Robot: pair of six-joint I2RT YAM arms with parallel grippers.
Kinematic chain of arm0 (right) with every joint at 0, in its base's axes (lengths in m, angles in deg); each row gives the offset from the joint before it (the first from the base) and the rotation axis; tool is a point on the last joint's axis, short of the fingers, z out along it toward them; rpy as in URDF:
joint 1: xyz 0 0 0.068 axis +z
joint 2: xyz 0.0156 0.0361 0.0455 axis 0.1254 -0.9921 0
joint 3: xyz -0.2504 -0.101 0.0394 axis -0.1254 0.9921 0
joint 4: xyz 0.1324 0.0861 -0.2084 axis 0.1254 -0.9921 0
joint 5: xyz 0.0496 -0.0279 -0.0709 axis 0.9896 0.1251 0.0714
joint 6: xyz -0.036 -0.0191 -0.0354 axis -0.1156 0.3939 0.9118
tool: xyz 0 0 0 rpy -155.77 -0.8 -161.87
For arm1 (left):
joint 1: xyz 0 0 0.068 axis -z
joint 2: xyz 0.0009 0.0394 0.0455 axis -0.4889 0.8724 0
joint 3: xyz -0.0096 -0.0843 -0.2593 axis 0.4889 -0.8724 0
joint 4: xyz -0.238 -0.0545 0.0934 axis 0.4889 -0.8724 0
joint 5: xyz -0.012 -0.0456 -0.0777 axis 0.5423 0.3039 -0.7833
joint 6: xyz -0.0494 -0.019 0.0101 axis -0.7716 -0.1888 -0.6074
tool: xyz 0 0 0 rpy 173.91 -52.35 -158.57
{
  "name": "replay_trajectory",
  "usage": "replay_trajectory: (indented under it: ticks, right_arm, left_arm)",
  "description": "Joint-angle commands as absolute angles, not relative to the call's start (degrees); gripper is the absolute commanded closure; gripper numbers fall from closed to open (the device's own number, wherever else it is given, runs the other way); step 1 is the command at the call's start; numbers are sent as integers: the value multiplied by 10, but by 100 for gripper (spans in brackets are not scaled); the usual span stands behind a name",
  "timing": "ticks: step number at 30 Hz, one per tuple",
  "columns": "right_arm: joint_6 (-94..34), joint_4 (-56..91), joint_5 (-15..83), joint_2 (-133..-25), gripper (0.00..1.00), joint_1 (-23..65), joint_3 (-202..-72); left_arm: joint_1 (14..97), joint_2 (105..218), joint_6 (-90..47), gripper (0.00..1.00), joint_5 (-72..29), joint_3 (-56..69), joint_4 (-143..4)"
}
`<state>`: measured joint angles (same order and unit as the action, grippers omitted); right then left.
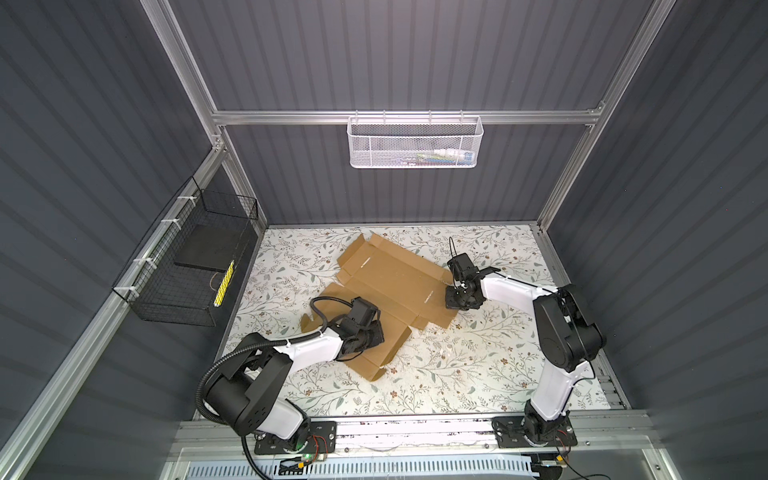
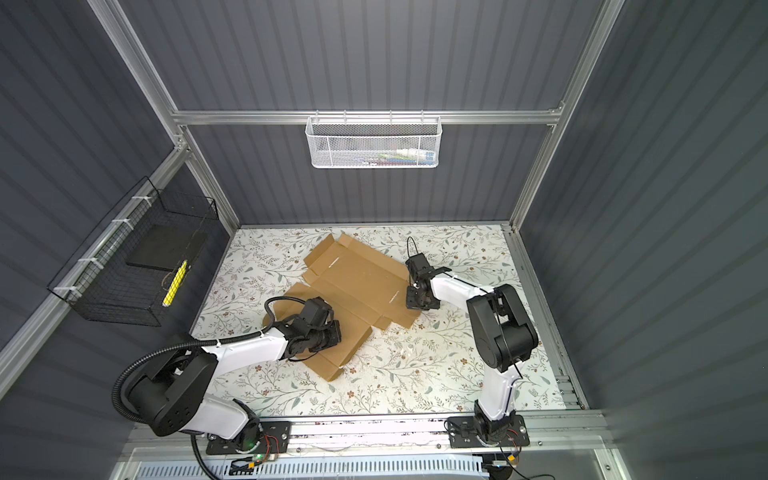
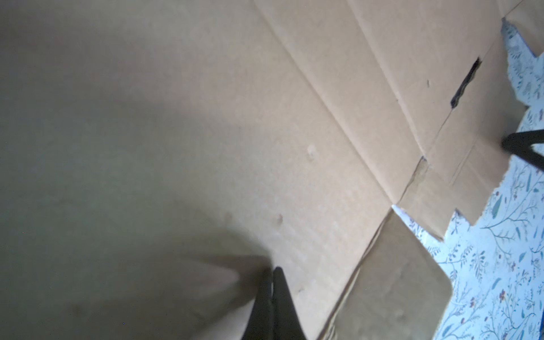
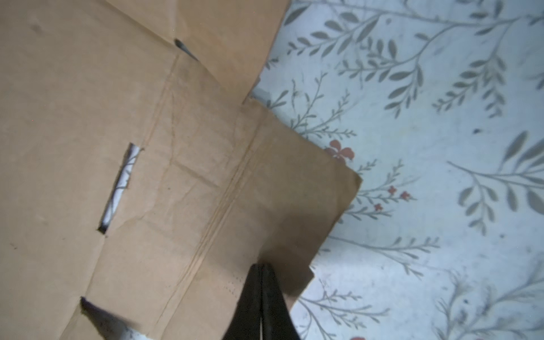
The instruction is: Fold the paper box
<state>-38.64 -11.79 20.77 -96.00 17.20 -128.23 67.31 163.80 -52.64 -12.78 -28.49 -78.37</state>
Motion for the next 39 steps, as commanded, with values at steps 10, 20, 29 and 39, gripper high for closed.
replay_trajectory:
  ticks: [10,20,29,39]
  right_arm:
    - [-422,-181,160,-739,88,260,-1236]
    - [-495,-153,177,-772,86,410,-1269]
    - [-512,-134,212,-897,87,486,-1346]
    - [-521,-110,247,-956,87,501,-1360]
  left_arm:
    - [606,1596,-413,100,-61,-163,-946]
    - [515,1616,-362,100,-69,-136,-951]
    - [453,1658,-343,100,-87,-152,-926]
    - [437,1693,-347,100,-89,-182,-904]
